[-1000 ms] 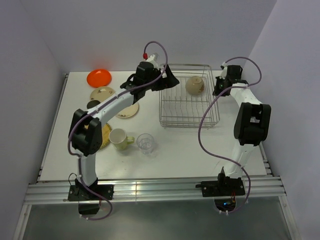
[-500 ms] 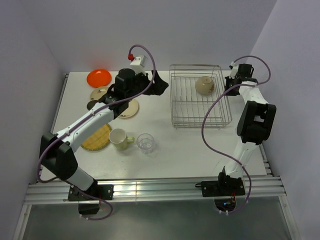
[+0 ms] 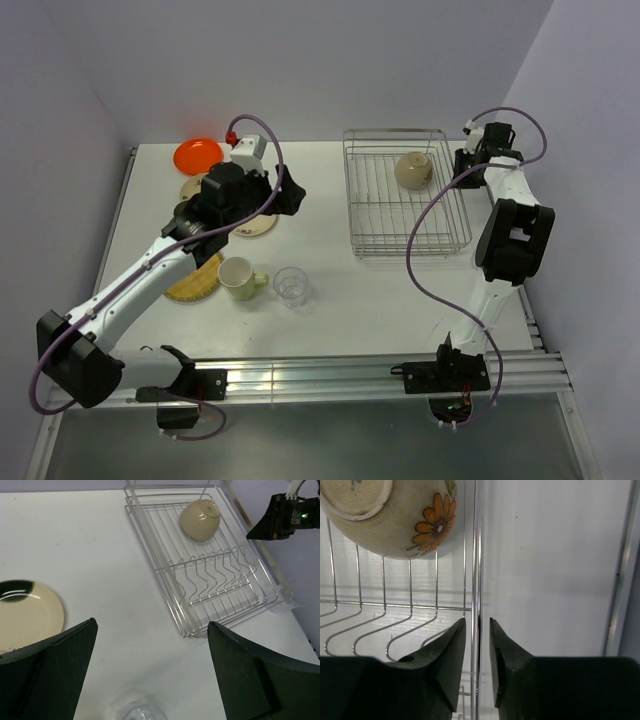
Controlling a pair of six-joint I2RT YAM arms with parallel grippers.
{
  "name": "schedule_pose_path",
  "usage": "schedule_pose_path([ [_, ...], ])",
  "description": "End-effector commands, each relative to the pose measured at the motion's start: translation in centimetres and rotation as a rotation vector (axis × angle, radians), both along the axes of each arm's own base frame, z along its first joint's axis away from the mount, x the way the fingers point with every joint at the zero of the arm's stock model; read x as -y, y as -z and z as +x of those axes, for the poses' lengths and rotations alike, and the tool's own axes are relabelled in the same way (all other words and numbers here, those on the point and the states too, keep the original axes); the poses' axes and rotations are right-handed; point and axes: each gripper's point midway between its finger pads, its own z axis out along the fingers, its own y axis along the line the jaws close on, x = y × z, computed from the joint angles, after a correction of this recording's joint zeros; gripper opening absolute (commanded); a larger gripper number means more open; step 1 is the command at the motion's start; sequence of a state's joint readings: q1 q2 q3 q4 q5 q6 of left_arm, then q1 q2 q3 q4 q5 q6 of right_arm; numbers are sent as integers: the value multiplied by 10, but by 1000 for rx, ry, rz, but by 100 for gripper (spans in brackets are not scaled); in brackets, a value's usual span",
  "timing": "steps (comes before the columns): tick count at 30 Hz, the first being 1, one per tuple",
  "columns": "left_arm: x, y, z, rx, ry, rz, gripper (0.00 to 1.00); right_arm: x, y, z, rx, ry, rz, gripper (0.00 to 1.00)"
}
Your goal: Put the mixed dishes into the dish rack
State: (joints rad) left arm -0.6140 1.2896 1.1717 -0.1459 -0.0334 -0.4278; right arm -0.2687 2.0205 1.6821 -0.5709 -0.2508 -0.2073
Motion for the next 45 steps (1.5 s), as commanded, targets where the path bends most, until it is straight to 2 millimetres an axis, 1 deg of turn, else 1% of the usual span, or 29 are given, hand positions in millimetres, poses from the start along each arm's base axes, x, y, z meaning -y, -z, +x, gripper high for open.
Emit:
schedule_pose_path([
  [1,-24,0,-12,-25,-78,21,99,1,-45,15,112,-32,3,37],
  [3,-35,8,-21,-83,-118,30,99,-2,-56,16,129,-44,6,49],
  [4,-38,11,-24,-104,-127,36,99,-3,-69,17,154,-50,2,58],
  [5,-44,21,-32,-150,-137,57,99,-4,-75,15,158,-58,4,61],
  [6,-47,21,-37,-175,-152,44,99,-6,-82,15,169,-68,5,63],
  [8,-53,28,-49,-235,-162,63,99,-17,-111,14,223,-120,5,69],
  [9,-58,32,-52,-256,-181,73,98,-17,-109,12,213,-130,-1,69],
  [10,-64,33,-54,-270,-210,75,98,-29,-122,11,238,-175,4,70],
  [12,-83,35,-57,-286,-313,75,99,-49,-127,2,232,-284,-4,71],
  [13,-90,38,-58,-295,-350,70,99,-81,-135,-5,249,-409,38,73],
  [15,-106,45,-60,-338,-434,41,96,-117,-134,-28,245,-612,43,73],
  [16,-110,50,-62,-363,-452,38,93,-136,-132,-47,248,-689,58,73],
  [17,-112,53,-64,-387,-474,18,92,-173,-135,-64,289,-854,77,73],
  [18,-113,57,-67,-409,-485,15,90,-192,-135,-76,309,-926,90,73],
  [19,-113,63,-73,-445,-486,13,83,-205,-130,-99,314,-985,105,73],
  [20,-112,64,-76,-460,-484,0,80,-239,-131,-115,351,-1098,110,73],
  [21,-110,69,-79,-489,-493,-19,79,-252,-115,-130,325,-1132,130,73],
  [22,-110,74,-83,-519,-497,-18,75,-262,-125,-136,376,-1161,112,73],
  [23,-108,81,-84,-543,-500,-12,75,-272,-123,-144,375,-1174,128,73],
  [24,-107,88,-85,-571,-505,-10,75,-285,-114,-157,359,-1205,158,73],
  [25,-107,94,-86,-592,-513,3,75,-291,-122,-157,400,-1208,159,72],
  [26,-104,103,-86,-626,-512,20,75,-295,-122,-161,394,-1201,185,72],
  [28,-102,113,-85,-658,-521,37,75,-300,-122,-167,395,-1205,214,72],
  [32,-105,142,-78,-717,-575,121,72,-301,-121,-170,393,-1195,222,71],
  [36,-101,160,-72,-748,-582,154,69,-300,-116,-174,385,-1180,237,71],
  [41,-102,185,-74,-812,-595,231,65,-299,-115,-175,401,-1159,239,71],
  [42,-102,189,-74,-814,-597,235,63,-299,-114,-176,397,-1157,241,71],
  [43,-103,193,-74,-818,-600,244,56,-299,-115,-175,401,-1155,242,71],
  [45,-104,198,-74,-820,-604,252,50,-298,-116,-176,404,-1150,247,71],
])
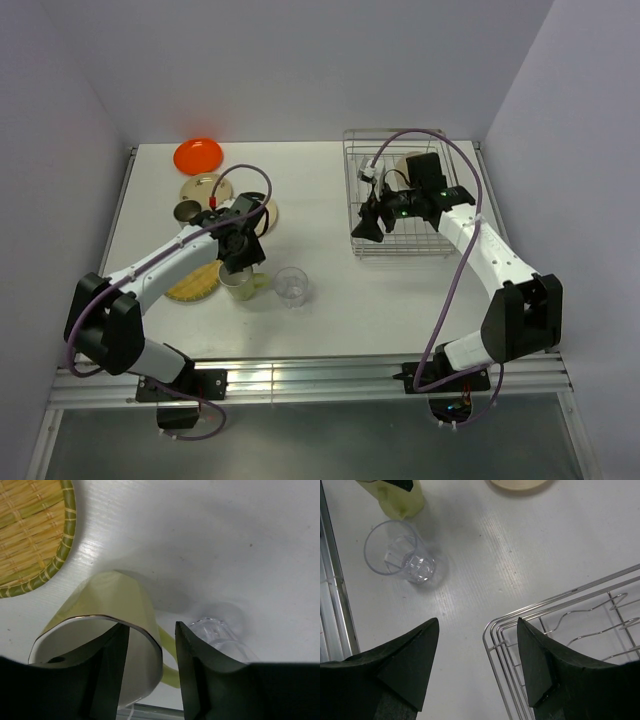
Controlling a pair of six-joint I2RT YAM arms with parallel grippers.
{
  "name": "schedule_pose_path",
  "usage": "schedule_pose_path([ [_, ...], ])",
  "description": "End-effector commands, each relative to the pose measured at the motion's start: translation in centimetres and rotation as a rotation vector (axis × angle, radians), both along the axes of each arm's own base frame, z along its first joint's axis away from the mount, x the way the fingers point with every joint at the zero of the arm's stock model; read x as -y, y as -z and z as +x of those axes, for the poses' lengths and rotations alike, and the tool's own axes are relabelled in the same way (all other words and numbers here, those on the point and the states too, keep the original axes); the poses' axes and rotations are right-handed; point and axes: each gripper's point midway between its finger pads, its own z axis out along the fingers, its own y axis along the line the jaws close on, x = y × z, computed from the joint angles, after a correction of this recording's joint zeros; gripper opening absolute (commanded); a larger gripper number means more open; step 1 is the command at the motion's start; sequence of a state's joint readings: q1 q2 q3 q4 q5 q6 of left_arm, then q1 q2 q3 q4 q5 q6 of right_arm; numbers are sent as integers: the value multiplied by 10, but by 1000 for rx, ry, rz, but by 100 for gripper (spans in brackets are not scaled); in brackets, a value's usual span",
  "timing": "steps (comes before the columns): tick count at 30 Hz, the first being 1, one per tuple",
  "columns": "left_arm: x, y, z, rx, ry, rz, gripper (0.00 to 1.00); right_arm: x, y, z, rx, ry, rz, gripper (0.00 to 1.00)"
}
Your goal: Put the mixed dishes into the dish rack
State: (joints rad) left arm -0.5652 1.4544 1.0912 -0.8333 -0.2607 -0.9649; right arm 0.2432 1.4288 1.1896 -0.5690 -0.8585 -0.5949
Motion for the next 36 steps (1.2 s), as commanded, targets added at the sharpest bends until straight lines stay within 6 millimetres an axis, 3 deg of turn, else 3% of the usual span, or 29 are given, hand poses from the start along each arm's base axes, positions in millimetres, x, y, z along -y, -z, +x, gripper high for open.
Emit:
schedule_pose_path([
  [1,-3,5,3,9,-15,19,47,0,-23,3,74,7,47,71],
  [4,-4,4,6,21,-15,27,26,0,-24,3,73,9,52,71],
  [9,-8,-7,11,49,-16,50,20,1,-25,3,71,12,55,71],
  [15,-3,-38,21,145,-4,1,9,0,-23,3,60,9,55,71],
  [22,18,-123,40,361,16,-183,1,-2,-27,3,48,-3,62,70],
  [27,19,-193,53,536,3,-333,0,-9,-40,2,3,3,116,68],
  [29,30,-217,59,614,33,-431,0,-15,-49,-1,-41,-7,171,67],
  [32,46,-251,68,738,94,-593,0,-29,-66,-2,-204,21,294,67],
  [33,50,-255,74,757,97,-629,0,-39,-84,-9,-345,9,396,67],
  [34,62,-270,76,804,149,-698,0,-44,-81,-10,-454,8,436,67],
  [35,69,-275,78,821,174,-729,0,-50,-87,-9,-539,22,477,68],
  [36,77,-272,84,817,194,-752,0,-60,-105,-13,-666,10,546,71],
])
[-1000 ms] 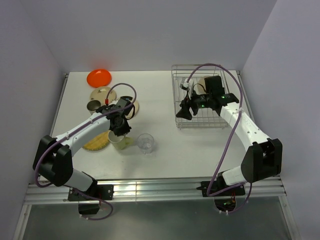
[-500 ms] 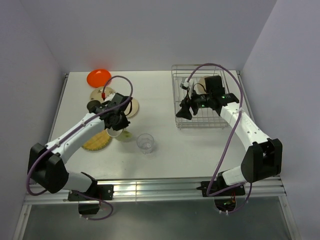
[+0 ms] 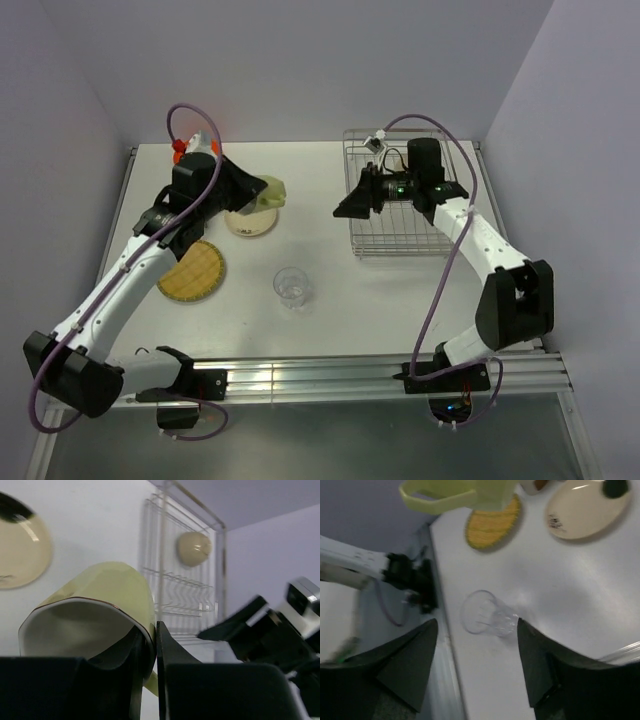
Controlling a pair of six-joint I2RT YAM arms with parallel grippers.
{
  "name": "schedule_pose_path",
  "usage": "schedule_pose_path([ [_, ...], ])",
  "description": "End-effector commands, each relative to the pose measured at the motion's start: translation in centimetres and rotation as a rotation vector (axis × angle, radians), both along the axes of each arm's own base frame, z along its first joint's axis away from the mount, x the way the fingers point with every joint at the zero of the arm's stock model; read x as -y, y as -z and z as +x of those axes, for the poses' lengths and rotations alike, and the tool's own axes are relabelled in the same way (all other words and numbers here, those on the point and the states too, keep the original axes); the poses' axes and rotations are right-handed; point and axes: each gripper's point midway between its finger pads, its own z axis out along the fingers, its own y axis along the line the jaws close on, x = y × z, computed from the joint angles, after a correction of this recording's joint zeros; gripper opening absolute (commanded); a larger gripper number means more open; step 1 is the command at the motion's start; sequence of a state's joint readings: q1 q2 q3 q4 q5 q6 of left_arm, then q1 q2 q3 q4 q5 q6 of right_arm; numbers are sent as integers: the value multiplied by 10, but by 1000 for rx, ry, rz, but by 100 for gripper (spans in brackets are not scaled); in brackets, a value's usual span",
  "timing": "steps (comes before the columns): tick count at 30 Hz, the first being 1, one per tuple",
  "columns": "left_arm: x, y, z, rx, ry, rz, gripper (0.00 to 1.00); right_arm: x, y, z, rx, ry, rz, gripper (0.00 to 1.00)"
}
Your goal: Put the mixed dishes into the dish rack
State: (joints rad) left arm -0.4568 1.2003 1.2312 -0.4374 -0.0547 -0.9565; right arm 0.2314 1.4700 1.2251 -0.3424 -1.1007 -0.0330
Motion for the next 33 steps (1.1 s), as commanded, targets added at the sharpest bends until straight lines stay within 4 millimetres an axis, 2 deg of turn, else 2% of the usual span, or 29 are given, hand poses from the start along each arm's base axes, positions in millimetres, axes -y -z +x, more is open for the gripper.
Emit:
schedule_pose_path([
  [1,46,-75,17,261,174,-221,0,-29,-43,-8,-422,-57,259,75],
  [2,54,-85,18,305,219,-249,0,-33,-54,-12,-620,-37,310,78],
  [3,62,-83,25,316,242,-253,0,-37,-71,-9,-533,-63,378,82],
  [5,71,-91,28,351,287,-270,0,-39,-66,-8,-638,-50,441,90],
  [6,78,-91,31,371,317,-270,0,-40,-81,-11,-693,-71,494,91],
  [7,81,-96,32,392,335,-272,0,-43,-79,-8,-736,-72,516,91],
  [8,83,-98,33,405,347,-272,0,-43,-86,-10,-801,-82,543,91],
  [14,95,-102,32,461,421,-269,0,-48,-98,-7,-873,-62,620,93],
  [18,102,-103,26,488,444,-287,0,-55,-89,0,-962,0,623,85],
  [19,103,-98,26,485,442,-287,0,-55,-87,1,-971,15,625,81],
  [20,103,-101,25,505,441,-291,0,-58,-80,4,-994,48,610,80],
  [26,103,-101,19,537,433,-311,0,-62,-69,15,-995,166,564,78],
  [29,107,-96,17,534,436,-307,0,-61,-70,24,-991,218,594,75],
  [33,114,-89,9,542,444,-306,0,-61,-58,37,-1000,307,576,68],
])
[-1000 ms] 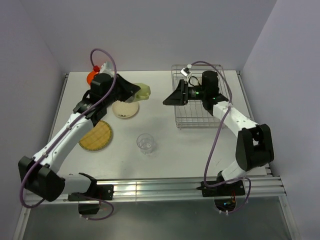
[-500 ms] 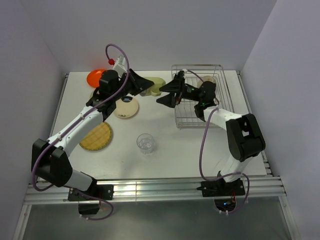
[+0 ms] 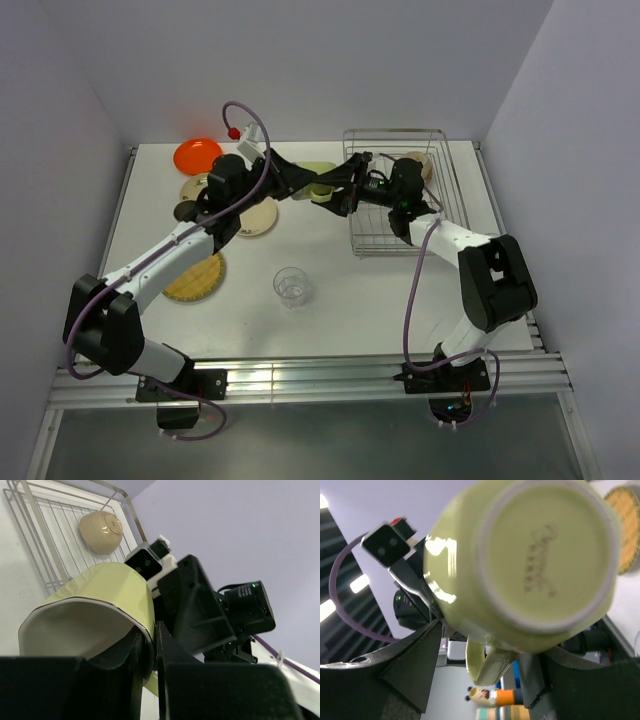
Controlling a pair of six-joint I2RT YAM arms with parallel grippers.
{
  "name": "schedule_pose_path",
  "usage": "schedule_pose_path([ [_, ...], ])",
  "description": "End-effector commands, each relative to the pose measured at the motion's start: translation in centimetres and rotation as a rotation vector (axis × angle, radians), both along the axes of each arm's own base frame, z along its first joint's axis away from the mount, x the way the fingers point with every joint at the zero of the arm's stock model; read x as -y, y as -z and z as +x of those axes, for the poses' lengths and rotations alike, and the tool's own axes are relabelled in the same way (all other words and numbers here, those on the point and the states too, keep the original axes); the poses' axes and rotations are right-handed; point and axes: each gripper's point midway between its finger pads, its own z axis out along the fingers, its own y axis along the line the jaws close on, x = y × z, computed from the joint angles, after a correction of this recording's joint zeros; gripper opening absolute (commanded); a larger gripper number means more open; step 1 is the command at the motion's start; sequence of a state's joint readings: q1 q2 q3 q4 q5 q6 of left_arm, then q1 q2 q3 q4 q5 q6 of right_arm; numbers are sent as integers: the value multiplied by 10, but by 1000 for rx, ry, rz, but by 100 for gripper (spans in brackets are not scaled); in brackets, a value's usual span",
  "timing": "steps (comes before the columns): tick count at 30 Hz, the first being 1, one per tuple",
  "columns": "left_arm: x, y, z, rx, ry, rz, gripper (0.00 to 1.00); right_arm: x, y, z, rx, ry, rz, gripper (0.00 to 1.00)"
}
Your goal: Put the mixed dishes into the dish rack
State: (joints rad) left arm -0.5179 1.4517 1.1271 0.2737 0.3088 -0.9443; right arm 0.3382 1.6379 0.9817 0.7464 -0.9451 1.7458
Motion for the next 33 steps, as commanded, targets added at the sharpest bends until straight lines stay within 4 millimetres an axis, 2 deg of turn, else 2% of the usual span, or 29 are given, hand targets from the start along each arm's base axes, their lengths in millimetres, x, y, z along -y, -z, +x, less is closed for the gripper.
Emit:
schedule_pose_path([
  [1,1,-75,-20,242,16,-127,0,-1,-10,8,48,70,-46,65],
  [6,2,-71,-25,249,18,-142,0,-5,-2,7,49,54,-66,47],
  [7,1,-72,-25,250,16,-143,0,-5,0,6,46,52,-66,35],
  [10,0,-72,-26,248,10,-146,0,-4,-3,3,62,52,-47,20],
  [14,0,-74,-27,256,14,-159,0,-4,-9,1,104,47,-29,12],
  [16,1,-74,-28,256,24,-165,0,-5,-9,1,112,39,-23,2],
  [18,4,-74,-31,256,50,-175,1,-4,-14,1,153,38,-5,0],
  [19,4,-75,-32,258,56,-179,4,-4,-16,0,179,34,-3,0],
  [20,5,-75,-33,257,62,-178,18,-4,-18,0,203,31,-4,0],
  [22,4,-74,-33,253,58,-169,31,-2,-23,1,269,25,-14,0],
  [23,2,-75,-34,258,50,-168,42,-1,-25,1,293,23,-20,0],
  [26,-1,-74,-35,258,38,-154,58,5,-26,8,358,31,-50,0],
  [28,-4,-75,-35,262,27,-147,64,10,-26,14,409,45,-79,0],
  [33,-11,-73,-33,272,3,-100,72,25,-30,27,493,91,-115,0],
])
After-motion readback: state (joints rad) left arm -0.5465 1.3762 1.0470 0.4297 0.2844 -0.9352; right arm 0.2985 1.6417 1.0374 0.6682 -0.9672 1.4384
